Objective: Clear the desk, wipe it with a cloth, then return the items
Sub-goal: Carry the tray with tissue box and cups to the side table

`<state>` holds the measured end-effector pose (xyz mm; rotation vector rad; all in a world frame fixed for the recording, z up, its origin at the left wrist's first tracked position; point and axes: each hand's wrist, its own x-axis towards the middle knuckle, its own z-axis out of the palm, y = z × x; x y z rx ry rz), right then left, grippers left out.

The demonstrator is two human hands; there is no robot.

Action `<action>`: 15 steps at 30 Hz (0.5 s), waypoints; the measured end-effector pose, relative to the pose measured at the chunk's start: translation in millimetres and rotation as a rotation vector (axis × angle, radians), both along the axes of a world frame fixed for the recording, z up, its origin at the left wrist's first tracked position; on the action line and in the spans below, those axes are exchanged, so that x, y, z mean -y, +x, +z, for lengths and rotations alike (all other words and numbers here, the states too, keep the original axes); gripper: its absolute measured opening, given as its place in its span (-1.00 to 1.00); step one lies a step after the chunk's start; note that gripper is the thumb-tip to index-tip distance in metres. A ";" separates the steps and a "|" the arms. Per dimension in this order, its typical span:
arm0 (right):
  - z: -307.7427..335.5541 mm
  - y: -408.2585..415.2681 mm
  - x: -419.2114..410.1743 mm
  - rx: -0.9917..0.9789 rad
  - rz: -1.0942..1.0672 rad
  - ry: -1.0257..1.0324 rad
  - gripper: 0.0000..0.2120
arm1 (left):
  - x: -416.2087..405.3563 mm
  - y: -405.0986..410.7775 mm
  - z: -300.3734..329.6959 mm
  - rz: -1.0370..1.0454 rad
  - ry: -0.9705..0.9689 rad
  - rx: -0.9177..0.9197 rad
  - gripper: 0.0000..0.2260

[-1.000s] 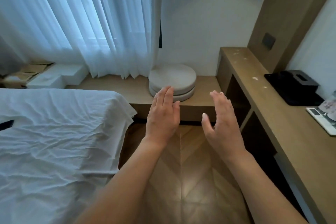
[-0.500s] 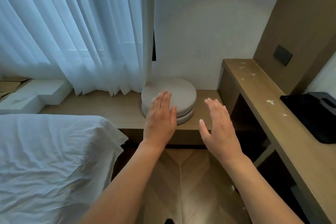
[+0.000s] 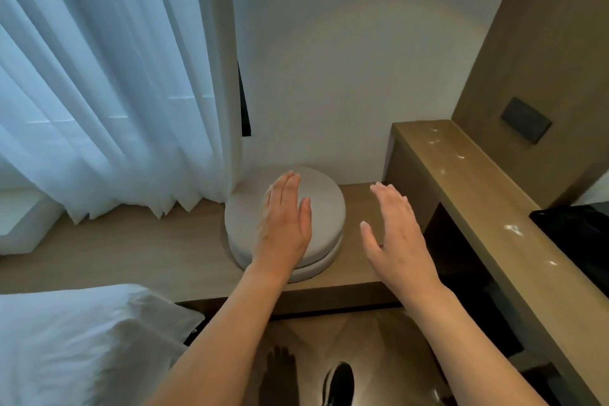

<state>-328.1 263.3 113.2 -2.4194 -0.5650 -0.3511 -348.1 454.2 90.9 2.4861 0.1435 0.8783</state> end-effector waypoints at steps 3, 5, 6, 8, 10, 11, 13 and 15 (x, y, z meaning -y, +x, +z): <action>-0.6 60.2 -20.1 -0.004 0.018 0.029 -0.40 | -19.2 57.4 -4.4 0.014 0.039 -0.008 -0.62; 3.1 100.8 -33.6 -0.008 0.030 0.047 -0.40 | -35.4 97.9 -2.6 0.012 0.055 -0.003 -0.62; 5.7 120.1 -40.0 -0.011 0.034 0.056 -0.41 | -44.1 117.9 -0.2 0.008 0.049 -0.009 -0.61; 10.2 156.0 -52.0 0.000 0.035 0.068 -0.41 | -59.0 154.1 5.6 0.010 0.031 -0.023 -0.58; 14.6 189.3 -64.5 0.024 0.043 0.063 -0.43 | -72.0 185.4 11.5 0.019 0.015 -0.023 -0.56; 17.3 204.0 -70.7 0.032 0.044 0.064 -0.44 | -77.4 198.9 13.5 0.014 0.010 -0.021 -0.57; 22.1 230.2 -82.2 0.035 0.031 0.065 -0.46 | -85.7 224.6 14.3 -0.010 0.012 -0.016 -0.57; 23.6 256.2 -90.1 0.036 0.000 0.056 -0.47 | -92.0 255.9 12.6 -0.033 0.007 -0.022 -0.58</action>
